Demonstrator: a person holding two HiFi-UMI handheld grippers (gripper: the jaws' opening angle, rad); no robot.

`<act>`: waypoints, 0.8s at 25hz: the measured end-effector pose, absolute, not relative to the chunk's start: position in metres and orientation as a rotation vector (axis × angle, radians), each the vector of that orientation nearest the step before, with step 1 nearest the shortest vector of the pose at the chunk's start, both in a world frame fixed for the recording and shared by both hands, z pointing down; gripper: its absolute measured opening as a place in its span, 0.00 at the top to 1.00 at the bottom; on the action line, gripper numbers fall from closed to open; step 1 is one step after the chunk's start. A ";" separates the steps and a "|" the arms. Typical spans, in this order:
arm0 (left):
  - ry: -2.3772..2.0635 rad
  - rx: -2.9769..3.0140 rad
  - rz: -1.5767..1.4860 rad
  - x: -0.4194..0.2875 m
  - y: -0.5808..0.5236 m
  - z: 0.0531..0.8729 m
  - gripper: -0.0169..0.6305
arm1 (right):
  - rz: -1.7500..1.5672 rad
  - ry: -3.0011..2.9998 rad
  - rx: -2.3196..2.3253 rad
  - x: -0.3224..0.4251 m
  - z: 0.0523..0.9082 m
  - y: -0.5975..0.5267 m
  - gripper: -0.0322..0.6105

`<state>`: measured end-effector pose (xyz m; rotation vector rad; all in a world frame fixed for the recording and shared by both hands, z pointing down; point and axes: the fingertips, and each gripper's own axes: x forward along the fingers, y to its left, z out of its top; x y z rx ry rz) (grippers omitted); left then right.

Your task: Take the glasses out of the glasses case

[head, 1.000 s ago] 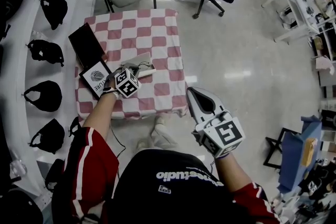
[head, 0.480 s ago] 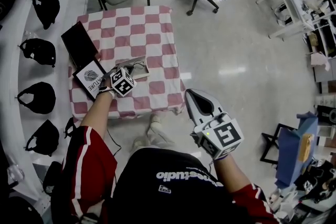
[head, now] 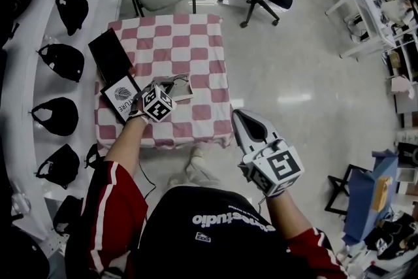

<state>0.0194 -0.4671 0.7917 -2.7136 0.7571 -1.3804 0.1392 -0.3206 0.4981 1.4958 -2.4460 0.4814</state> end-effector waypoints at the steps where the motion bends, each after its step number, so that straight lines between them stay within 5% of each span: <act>1: 0.769 -2.724 -1.368 0.019 -0.465 0.788 0.96 | 0.475 -2.453 1.491 0.137 0.495 -0.319 0.95; 20: 0.963 -2.889 -1.009 -0.015 -0.406 0.665 0.96 | 0.353 -2.431 1.567 0.122 0.456 -0.280 0.95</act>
